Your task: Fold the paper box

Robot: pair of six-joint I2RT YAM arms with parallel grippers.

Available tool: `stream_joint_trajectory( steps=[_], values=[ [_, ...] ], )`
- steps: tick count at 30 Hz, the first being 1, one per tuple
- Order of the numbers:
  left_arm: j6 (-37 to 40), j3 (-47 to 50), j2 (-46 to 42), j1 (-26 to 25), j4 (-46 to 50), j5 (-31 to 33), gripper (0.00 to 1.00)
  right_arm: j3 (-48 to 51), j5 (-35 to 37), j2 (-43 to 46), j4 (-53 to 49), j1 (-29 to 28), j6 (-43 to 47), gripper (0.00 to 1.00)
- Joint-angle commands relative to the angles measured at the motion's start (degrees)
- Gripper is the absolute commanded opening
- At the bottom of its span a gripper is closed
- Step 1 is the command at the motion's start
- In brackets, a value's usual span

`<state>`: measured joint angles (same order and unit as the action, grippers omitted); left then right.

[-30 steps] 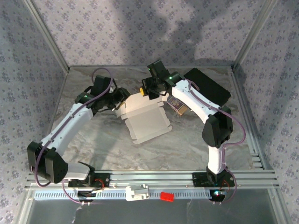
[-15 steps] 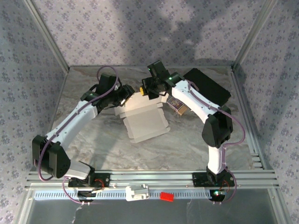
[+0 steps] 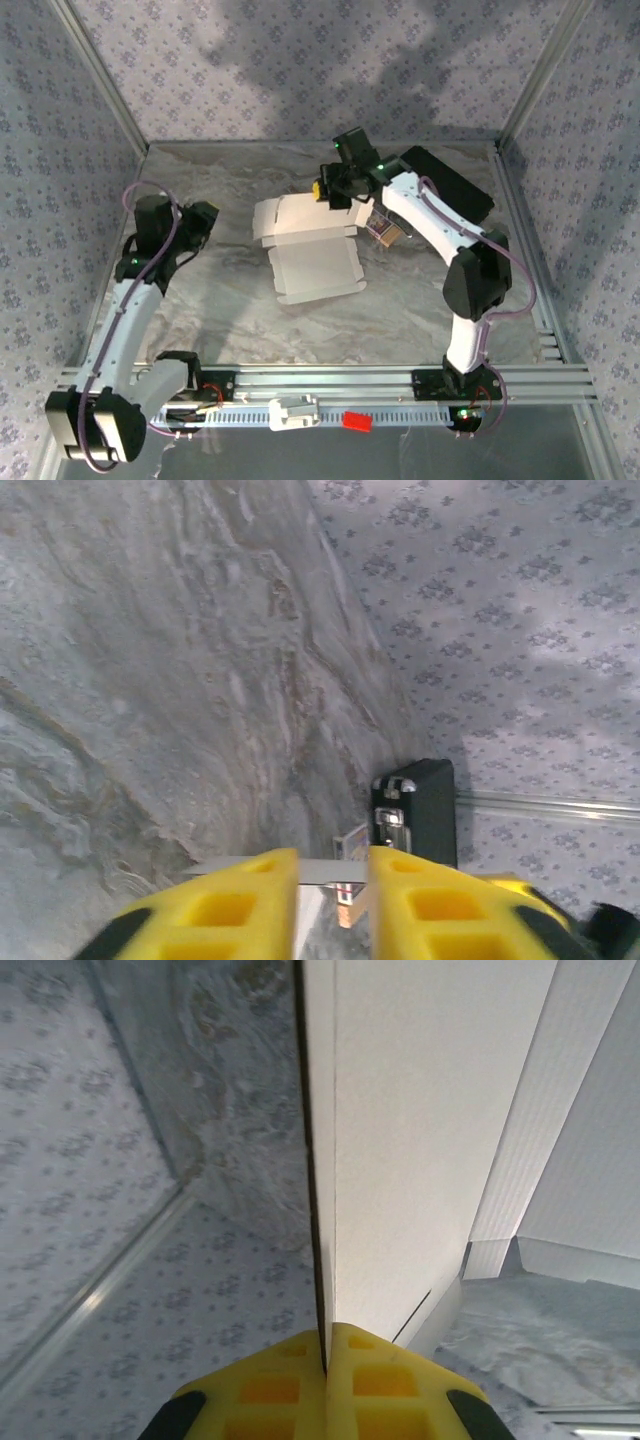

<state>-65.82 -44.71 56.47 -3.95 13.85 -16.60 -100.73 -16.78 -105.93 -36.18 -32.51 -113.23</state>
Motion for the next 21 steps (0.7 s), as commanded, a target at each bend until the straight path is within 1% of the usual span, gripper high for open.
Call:
stream_joint_trajectory(
  steps=[1,2,4,6,8,9,12,14,16,21],
  values=[
    [-8.06,9.19,3.71,0.35,-13.07,-5.73,0.12,0.79,-1.08,3.13,-0.21,1.1,-4.75,0.0],
    [-11.19,12.45,4.96,0.27,-19.3,-6.43,0.07,1.18,-1.16,3.41,0.53,1.33,-5.74,0.0],
    [-14.98,16.94,7.84,-0.14,-29.57,-6.83,0.02,1.95,-1.13,3.8,1.48,1.71,-7.47,0.0],
    [-17.49,19.51,11.2,-0.98,-37.58,-6.73,0.01,2.35,-1.73,3.8,3.14,2.11,-8.65,0.0],
    [-19.72,21.09,14.39,-2.28,-46.65,-5.46,0.02,2.76,-2.55,3.66,4.08,2.4,-9.91,0.0],
    [-20.27,21.24,15.66,-2.94,-49.61,-5.06,0.03,2.87,-2.65,3.71,4.63,2.42,-10.39,0.0],
    [-21.75,20.23,20.33,-5.14,-55.69,-5.36,0.06,2.79,-2.45,3.47,5.83,2.42,-11.39,0.0],
    [-23.54,20.83,23.2,-6.65,-61.5,-4.58,0.09,2.51,-2.7,3.12,6.16,2.44,-11.83,0.0],
    [-25.1,21.28,25.62,-7.11,-65.55,-4.49,0.09,2.3,-2.74,3.0,6.26,2.28,-12.06,0.0],
    [-26.24,21.43,27.66,-7.3,-68.59,-3.41,0.11,2.72,-3.08,2.92,7.0,2.34,-12.37,0.0]
  ],
)
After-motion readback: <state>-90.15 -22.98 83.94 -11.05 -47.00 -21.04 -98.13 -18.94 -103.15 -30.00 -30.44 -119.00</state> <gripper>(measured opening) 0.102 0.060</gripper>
